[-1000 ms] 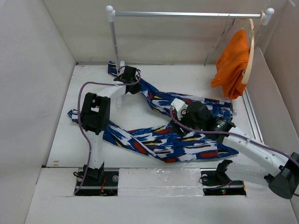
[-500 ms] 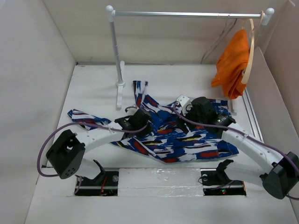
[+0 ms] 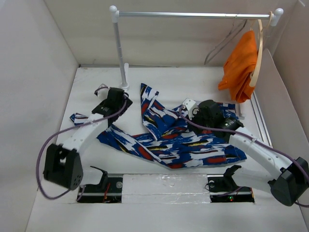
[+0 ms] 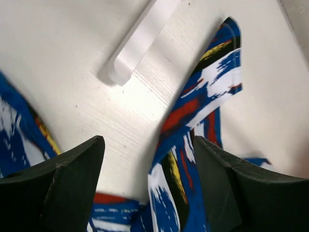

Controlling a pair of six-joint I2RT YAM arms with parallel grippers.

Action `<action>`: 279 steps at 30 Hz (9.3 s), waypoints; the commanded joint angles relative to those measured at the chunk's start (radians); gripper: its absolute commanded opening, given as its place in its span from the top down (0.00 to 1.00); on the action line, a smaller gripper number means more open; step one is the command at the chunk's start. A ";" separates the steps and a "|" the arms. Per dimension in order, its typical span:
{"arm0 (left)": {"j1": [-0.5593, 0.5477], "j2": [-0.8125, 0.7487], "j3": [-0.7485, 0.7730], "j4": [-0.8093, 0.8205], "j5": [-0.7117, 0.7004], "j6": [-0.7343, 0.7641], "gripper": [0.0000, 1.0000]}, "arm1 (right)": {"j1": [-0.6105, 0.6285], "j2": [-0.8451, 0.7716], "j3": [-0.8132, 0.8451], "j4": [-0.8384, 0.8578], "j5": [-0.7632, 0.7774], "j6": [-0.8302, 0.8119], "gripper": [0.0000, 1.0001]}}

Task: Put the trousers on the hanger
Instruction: Fold the trousers

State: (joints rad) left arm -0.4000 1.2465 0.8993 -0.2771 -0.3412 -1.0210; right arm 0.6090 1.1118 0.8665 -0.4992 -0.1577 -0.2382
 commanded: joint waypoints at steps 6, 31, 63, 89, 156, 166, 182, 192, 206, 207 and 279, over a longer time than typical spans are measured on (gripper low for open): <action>-0.132 0.476 0.414 0.122 0.188 0.601 0.57 | -0.005 -0.032 -0.024 0.047 -0.002 0.011 0.62; -0.186 1.179 1.114 -0.131 -0.142 0.742 1.00 | 0.005 -0.061 -0.034 0.102 -0.102 0.074 0.50; 0.698 0.409 0.307 0.153 0.398 0.492 0.70 | 0.005 0.002 -0.011 0.093 -0.106 0.010 0.29; 0.145 -0.211 -0.149 0.131 0.370 0.421 0.40 | -1.175 0.092 -0.273 0.459 -0.462 0.106 0.08; 0.486 -0.094 -0.238 -0.007 0.068 0.102 0.50 | -0.645 -0.484 -0.370 0.021 -0.480 -0.041 0.80; 0.486 0.068 -0.211 -0.053 0.054 0.029 0.53 | -0.588 -0.431 -0.343 -0.001 -0.502 -0.076 0.78; 0.486 -0.062 -0.013 -0.184 -0.087 0.185 1.00 | -0.569 -0.373 -0.336 0.008 -0.542 -0.095 0.75; 0.486 -0.352 0.071 -0.408 -0.182 0.184 1.00 | -0.486 -0.333 -0.276 -0.024 -0.432 -0.066 0.66; 0.428 -0.582 0.138 -0.426 -0.047 0.232 1.00 | -0.676 -0.207 -0.247 0.045 -0.127 0.131 0.40; 0.417 -0.581 0.130 -0.410 -0.047 0.261 1.00 | -0.708 -0.189 -0.268 0.068 -0.152 0.132 0.43; -0.017 -0.461 0.674 -0.366 -0.475 0.667 1.00 | -1.456 -0.092 0.079 -0.338 0.465 0.252 1.00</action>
State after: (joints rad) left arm -0.4137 0.8024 1.5028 -0.6685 -0.6819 -0.3855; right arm -0.8665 1.0344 0.7837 -0.7414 0.1139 0.0494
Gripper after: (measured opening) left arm 0.010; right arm 0.057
